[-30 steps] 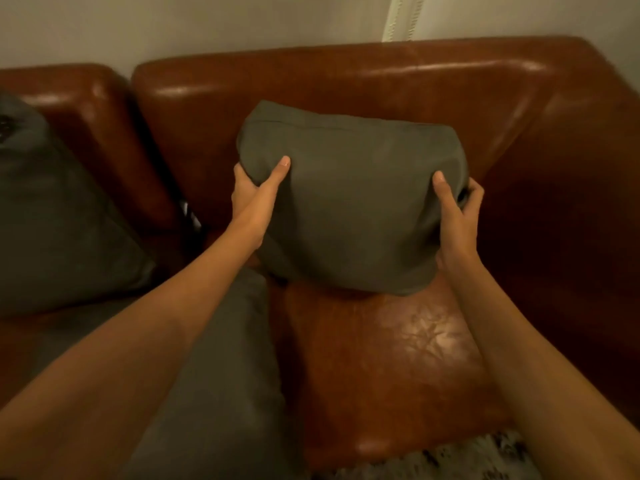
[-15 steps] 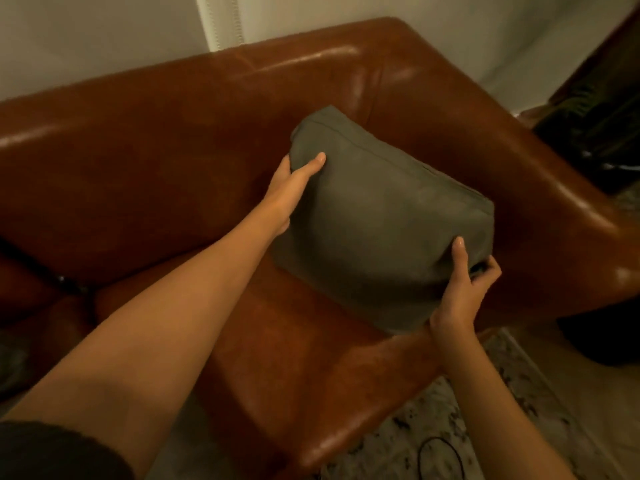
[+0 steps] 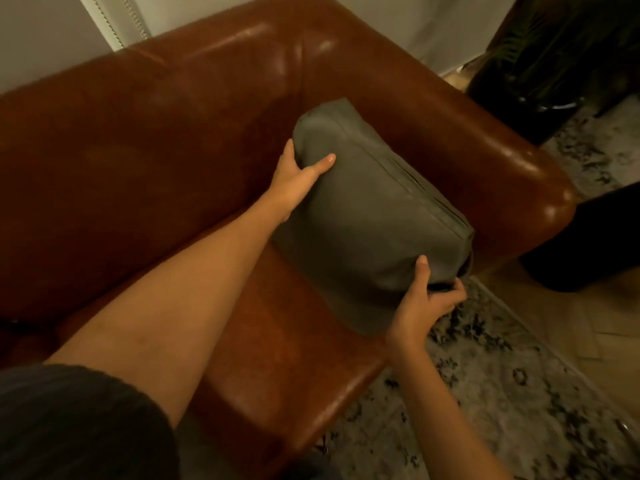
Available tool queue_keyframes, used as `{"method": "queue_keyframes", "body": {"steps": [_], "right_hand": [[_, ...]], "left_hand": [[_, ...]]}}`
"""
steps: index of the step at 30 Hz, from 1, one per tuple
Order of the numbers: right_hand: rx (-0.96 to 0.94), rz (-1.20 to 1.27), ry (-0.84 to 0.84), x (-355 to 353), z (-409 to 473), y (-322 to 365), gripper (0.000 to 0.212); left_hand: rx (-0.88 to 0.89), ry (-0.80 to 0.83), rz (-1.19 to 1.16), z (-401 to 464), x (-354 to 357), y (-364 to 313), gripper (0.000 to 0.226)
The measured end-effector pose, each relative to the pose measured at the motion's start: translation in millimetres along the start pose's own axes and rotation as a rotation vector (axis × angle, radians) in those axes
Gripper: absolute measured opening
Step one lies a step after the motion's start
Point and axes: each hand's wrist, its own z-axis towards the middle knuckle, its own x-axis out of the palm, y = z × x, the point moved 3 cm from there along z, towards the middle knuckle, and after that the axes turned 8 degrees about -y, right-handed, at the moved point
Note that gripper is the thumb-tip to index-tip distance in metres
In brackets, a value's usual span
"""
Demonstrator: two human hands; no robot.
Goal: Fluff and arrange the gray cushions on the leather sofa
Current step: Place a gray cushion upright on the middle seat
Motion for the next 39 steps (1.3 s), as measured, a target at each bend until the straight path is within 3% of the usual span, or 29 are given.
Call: {"method": "queue_keyframes", "body": {"steps": [2,7,10,14,19,24,31,35,39], "right_hand": [[-0.001,-0.021,-0.001,-3.6,1.1,-1.6,0.063],[0.023,0.000,-0.038,-14.1,1.8,-8.1,0.064],[0.003,-0.019,-0.024,-20.8,-6.6,-15.1,0.065],[-0.013,0.000,0.006,-24.1,-13.6,-15.3,0.067],[0.138,0.023,-0.056,-18.8,-52.9,-35.5,0.083],[0.205,-0.251,0.219,6.1,-141.2,-89.1,0.081],[0.091,-0.622,0.883,39.5,-276.0,-156.2,0.055],[0.027,-0.824,1.144,55.6,-333.6,-189.2,0.062],[-0.021,-0.940,1.227,66.8,-349.8,-220.8,0.083]], "left_hand": [[-0.021,0.021,-0.011,-1.8,7.1,2.7,0.114],[-0.043,0.093,0.012,-5.4,8.5,-0.5,0.112],[0.013,0.133,0.092,-12.0,5.0,1.6,0.099],[0.034,0.094,0.355,-23.1,-21.8,6.4,0.097],[0.076,0.139,0.612,-69.7,-92.7,41.6,0.072],[-0.010,-0.006,0.723,-131.6,-208.8,102.6,0.055],[-0.228,-0.283,0.765,-265.5,-379.6,214.2,0.043],[-0.372,-0.477,0.727,-351.6,-449.1,287.8,0.045],[-0.532,-0.686,0.663,-416.9,-483.5,333.5,0.064]]}}
